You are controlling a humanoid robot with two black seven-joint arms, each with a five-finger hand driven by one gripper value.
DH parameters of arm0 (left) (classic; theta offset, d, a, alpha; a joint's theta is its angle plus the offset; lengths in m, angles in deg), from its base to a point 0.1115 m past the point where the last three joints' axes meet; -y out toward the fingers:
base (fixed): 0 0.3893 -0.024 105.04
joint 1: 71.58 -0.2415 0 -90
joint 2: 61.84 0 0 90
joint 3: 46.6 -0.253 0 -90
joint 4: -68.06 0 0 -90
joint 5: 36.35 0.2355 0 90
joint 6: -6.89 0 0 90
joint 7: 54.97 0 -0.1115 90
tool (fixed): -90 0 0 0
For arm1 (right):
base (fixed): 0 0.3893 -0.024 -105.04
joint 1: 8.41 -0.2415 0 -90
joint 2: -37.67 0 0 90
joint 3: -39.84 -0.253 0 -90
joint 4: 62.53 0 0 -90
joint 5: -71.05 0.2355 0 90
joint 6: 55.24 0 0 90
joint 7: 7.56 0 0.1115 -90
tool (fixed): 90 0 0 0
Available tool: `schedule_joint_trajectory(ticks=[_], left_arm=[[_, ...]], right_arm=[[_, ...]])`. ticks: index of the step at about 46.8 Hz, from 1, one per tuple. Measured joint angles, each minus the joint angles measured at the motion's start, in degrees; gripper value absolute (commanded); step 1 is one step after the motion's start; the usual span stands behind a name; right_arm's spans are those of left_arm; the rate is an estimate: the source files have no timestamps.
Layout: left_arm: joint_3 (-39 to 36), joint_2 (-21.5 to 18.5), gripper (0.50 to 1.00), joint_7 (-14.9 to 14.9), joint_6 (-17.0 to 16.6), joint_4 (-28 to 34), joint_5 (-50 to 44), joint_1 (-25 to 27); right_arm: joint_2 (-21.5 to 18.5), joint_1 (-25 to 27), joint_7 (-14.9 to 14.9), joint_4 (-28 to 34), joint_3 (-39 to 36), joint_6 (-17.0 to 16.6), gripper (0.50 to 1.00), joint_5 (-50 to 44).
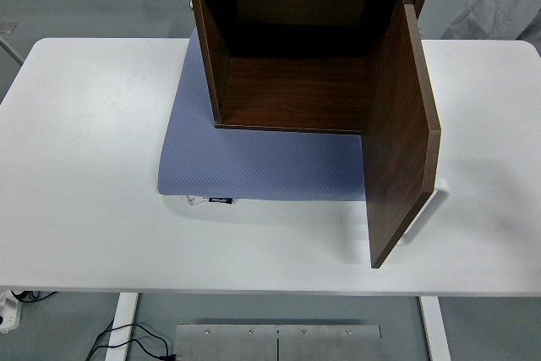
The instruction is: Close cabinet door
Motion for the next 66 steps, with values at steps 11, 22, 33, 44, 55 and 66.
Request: schedule_joint_trajectory(ticks=[11,22,33,44,55,66], left_arm=[[0.0,0.0,1.0,0.0,0.0,0.0,0.0,0.0],[0.0,0.0,1.0,0.0,0.0,0.0,0.0,0.0],[0.0,0.0,1.0,0.0,0.0,0.0,0.0,0.0],[0.0,0.0,1.0,0.0,0.0,0.0,0.0,0.0],[0.0,0.0,1.0,0.0,0.0,0.0,0.0,0.0],[0.0,0.0,1.0,0.0,0.0,0.0,0.0,0.0]], right_arm=[[-0.7,1.8,0.0,-1.2,1.9,0.0,1.0,-0.3],[-1.0,2.3,0.0,-3.2,4.9,0.0,1.0,-0.4],[-1.8,2.3,0.0,-6.6,7.5,0.0,1.0,-0.7],[-3.9,2.2,0.1,-8.3,9.8,0.0,1.0,-4.6],[-4.7,2.2,0.2,-8.8,12.1,0.0,1.0,-6.4],[-5.0,2.2,0.2,-9.5,13.8,0.0,1.0,-7.4]])
